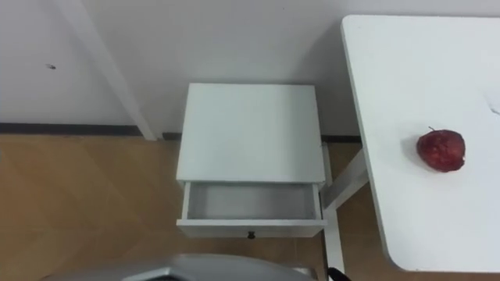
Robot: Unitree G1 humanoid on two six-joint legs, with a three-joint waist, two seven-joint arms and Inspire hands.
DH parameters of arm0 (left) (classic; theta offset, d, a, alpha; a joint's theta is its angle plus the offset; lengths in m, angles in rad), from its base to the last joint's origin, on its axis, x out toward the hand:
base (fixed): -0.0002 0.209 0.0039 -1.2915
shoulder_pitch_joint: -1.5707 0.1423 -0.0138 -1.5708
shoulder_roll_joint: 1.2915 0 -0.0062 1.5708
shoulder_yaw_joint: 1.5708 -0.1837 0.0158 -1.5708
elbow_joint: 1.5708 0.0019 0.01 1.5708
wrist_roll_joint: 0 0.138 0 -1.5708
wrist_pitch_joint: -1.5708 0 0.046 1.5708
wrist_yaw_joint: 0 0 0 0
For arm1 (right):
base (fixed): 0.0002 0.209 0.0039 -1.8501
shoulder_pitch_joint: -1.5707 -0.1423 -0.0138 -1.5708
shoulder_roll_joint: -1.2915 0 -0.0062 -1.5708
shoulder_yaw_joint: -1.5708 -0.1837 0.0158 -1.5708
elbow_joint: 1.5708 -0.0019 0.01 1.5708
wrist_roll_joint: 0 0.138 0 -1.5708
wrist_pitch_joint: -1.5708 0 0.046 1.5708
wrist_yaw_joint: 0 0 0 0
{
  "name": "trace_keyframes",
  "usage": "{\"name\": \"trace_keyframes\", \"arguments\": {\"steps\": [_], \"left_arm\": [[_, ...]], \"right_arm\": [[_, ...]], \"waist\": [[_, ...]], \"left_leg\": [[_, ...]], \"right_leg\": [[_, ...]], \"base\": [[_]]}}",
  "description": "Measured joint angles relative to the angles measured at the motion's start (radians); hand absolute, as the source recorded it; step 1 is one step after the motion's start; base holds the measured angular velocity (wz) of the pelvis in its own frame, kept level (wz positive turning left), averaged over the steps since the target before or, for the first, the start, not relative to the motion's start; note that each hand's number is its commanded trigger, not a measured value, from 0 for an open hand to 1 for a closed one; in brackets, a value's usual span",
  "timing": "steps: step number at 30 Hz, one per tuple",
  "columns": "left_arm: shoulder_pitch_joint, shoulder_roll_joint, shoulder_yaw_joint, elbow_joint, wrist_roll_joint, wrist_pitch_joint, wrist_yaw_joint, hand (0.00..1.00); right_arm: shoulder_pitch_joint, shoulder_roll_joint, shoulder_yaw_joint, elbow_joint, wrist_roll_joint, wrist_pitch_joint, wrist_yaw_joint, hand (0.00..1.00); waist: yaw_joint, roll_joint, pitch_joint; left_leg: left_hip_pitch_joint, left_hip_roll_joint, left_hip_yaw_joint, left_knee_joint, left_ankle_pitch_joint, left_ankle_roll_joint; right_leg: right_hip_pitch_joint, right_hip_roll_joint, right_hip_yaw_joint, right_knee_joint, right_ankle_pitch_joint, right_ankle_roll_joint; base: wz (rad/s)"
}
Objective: Put apple and close drawer
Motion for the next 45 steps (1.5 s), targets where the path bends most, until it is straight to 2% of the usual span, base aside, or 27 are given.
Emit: {"name": "trace_keyframes", "arguments": {"steps": [4, 11, 15, 19, 25, 28, 34, 35, 38, 43, 45], "left_arm": [[-0.004, 0.001, 0.004, -0.006, 0.0, -0.001, 0.009, 0.0], [-0.002, 0.033, -0.001, -0.008, -0.022, -0.006, 0.01, 0.0], [-0.001, 0.045, -0.001, -0.039, -0.029, -0.006, 0.01, 0.0], [-0.002, 0.054, -0.001, -0.045, -0.03, -0.021, 0.01, 0.0], [-0.003, 0.066, -0.005, -0.046, -0.045, -0.027, 0.016, 0.0], [-0.004, 0.066, -0.005, -0.066, -0.046, -0.028, 0.024, 0.0], [0.001, 0.073, -0.004, -0.115, -0.047, -0.065, 0.031, 0.0], [0.001, 0.075, -0.004, -0.116, -0.04, -0.072, 0.031, 0.0], [0.006, 0.074, -0.001, -0.117, -0.039, -0.087, 0.031, 0.0], [0.015, 0.073, -0.001, -0.125, -0.025, -0.09, 0.031, 0.0], [0.02, 0.072, -0.001, -0.125, -0.017, -0.1, 0.03, 0.0]], "right_arm": [[0.001, -0.002, -0.069, -0.009, 0.088, -0.004, -0.018, 0.0], [-0.02, -0.008, -0.193, -0.043, 0.238, -0.027, -0.076, 0.0], [-0.03, -0.009, -0.234, -0.072, 0.361, -0.057, -0.131, 0.0], [-0.04, -0.009, -0.279, -0.122, 0.395, -0.083, -0.171, 0.0], [-0.045, -0.011, -0.283, -0.251, 0.47, -0.138, -0.234, 0.0], [-0.045, -0.01, -0.313, -0.353, 0.472, -0.156, -0.311, 0.0], [-0.045, -0.012, -0.318, -0.56, 0.472, -0.245, -0.463, 0.0], [-0.044, -0.012, -0.322, -0.599, 0.469, -0.258, -0.498, 0.0], [-0.045, -0.012, -0.348, -0.681, 0.462, -0.283, -0.58, 0.0], [-0.045, -0.012, -0.348, -0.831, 0.378, -0.326, -0.722, 0.0], [-0.044, -0.012, -0.349, -0.929, 0.315, -0.363, -0.77, 0.0]], "waist": [[-0.008, 0.0, -0.0006], [-0.037, -0.005, -0.0026], [-0.035, -0.005, -0.0035], [-0.04, -0.01, -0.0057], [-0.057, -0.021, -0.0051], [-0.059, -0.026, -0.0041], [-0.058, -0.032, -0.0016], [-0.057, -0.037, -0.0047], [-0.055, -0.03, -0.0023], [-0.056, -0.023, 0.0002], [-0.058, -0.021, 0.0009]], "left_leg": [[-0.004, 0.001, 0.005, 0.0, 0.0, 0.0], [-0.011, 0.0, 0.007, 0.001, 0.0, 0.0], [-0.02, 0.0, 0.014, 0.001, 0.0, 0.0], [-0.028, -0.003, 0.018, 0.006, 0.001, 0.001], [-0.031, 0.0, 0.023, 0.001, 0.001, 0.001], [-0.031, -0.001, 0.027, 0.001, 0.001, 0.001], [-0.058, -0.001, 0.038, 0.015, 0.001, 0.001], [-0.062, -0.001, 0.038, 0.016, 0.001, 0.001], [-0.064, -0.002, 0.038, 0.016, 0.001, 0.002], [-0.063, -0.003, 0.04, 0.017, 0.002, 0.003], [-0.063, -0.003, 0.041, 0.015, 0.002, 0.003]], "right_leg": [[-0.012, 0.0, 0.004, 0.003, 0.0, 0.0], [-0.014, -0.001, 0.006, 0.003, 0.0, 0.0], [-0.027, 0.0, 0.013, 0.006, 0.0, 0.0], [-0.041, 0.0, 0.016, 0.018, 0.0, 0.0], [-0.047, -0.001, 0.018, 0.019, 0.0, 0.0], [-0.049, -0.001, 0.022, 0.019, 0.0, 0.0], [-0.074, 0.0, 0.032, 0.022, 0.001, -0.001], [-0.079, 0.0, 0.032, 0.024, 0.001, -0.001], [-0.086, -0.001, 0.032, 0.032, 0.001, -0.001], [-0.087, -0.001, 0.041, 0.033, 0.001, -0.001], [-0.088, 0.0, 0.044, 0.034, 0.001, -0.001]], "base": [[-0.03], [-0.01], [-0.05], [-0.02], [0.0], [-0.03], [-0.04], [0.0], [0.0], [-0.01], [-0.04]]}}
